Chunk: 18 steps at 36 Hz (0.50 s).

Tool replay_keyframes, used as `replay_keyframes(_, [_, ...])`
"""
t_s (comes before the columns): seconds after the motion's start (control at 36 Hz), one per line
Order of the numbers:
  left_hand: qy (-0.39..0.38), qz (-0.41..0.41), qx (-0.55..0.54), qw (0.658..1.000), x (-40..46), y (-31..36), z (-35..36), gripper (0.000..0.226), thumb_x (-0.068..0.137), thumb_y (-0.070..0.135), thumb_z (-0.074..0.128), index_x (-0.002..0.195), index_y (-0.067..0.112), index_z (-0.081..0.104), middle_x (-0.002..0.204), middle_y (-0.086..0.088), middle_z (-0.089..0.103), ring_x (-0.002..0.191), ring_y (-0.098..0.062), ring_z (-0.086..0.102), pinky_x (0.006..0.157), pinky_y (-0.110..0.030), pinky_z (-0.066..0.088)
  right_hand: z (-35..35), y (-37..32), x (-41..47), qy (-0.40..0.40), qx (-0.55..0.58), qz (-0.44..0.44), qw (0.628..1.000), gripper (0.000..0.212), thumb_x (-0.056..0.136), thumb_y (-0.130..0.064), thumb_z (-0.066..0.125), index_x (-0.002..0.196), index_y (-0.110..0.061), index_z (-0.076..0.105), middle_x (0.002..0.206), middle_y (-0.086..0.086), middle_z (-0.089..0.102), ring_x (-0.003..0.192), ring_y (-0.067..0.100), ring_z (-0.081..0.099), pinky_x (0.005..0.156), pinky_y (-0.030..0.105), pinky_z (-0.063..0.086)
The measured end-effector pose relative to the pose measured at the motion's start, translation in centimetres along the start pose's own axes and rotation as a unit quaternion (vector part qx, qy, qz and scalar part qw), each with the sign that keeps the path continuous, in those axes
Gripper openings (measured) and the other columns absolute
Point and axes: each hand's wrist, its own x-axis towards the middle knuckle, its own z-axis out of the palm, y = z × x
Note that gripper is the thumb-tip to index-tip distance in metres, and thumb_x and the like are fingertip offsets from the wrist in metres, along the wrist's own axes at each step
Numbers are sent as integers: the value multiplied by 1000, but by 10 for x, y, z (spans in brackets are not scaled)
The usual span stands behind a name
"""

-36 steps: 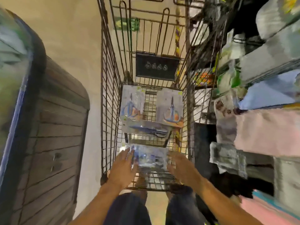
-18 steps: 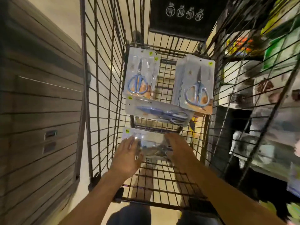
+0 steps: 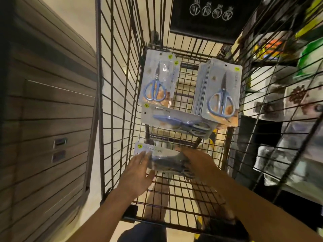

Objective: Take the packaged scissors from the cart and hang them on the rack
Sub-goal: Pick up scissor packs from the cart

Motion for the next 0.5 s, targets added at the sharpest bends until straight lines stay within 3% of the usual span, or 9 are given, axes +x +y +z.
replay_keyframes(0.06, [-12,-7,-6,1000,-3,3,-3,71,106,46,48,165,34,10,173,4,15,158,-20,15,127,-42,23,-2,-1,-2,-4,-11,-20,1000,44,100,-27,62,143,-28,51,133,5,63,117,24,62,100,40,52])
replay_keyframes(0.17, [-43,-15,-35,998,-9,8,-12,67,106,41,50,165,31,19,166,0,36,150,-21,34,122,-40,33,-1,0,-15,24,37,-38,998,65,98,-5,52,155,-33,39,135,9,59,119,30,59,98,43,51])
replay_keyframes(0.28, [-44,-5,-68,997,-12,10,-17,69,106,39,52,165,28,19,165,-3,37,151,-20,35,121,-39,34,-7,0,-31,33,164,-54,984,49,101,-20,62,148,-28,50,139,9,59,124,23,60,100,33,52])
replay_keyframes(0.33, [-24,1,-124,992,-12,12,-19,70,104,34,57,164,30,21,163,-4,40,148,-20,40,120,-38,37,-12,-3,-41,75,236,-55,967,57,102,-13,59,151,-38,44,150,3,52,131,9,55,105,22,45])
replay_keyframes(0.39, [6,-1,-218,976,-13,18,-19,70,102,30,64,161,37,26,157,-4,49,141,-18,49,118,-38,41,-15,-5,-52,109,282,-77,950,71,104,-3,52,153,-49,30,159,-12,39,134,-7,47,105,17,44])
replay_keyframes(0.42, [27,-3,-270,962,-14,23,-20,70,100,31,67,158,44,30,151,0,55,136,-14,55,115,-35,44,-16,-6,-55,113,320,-87,937,73,104,-4,52,155,-50,27,158,-22,37,133,-7,48,104,18,47])
replay_keyframes(0.5, [73,1,-409,910,-17,38,-25,67,88,48,74,136,75,35,125,22,70,115,3,66,89,-10,52,-20,-15,-63,133,339,-101,926,75,103,-14,57,159,-46,17,145,-40,43,128,-2,57,96,23,56])
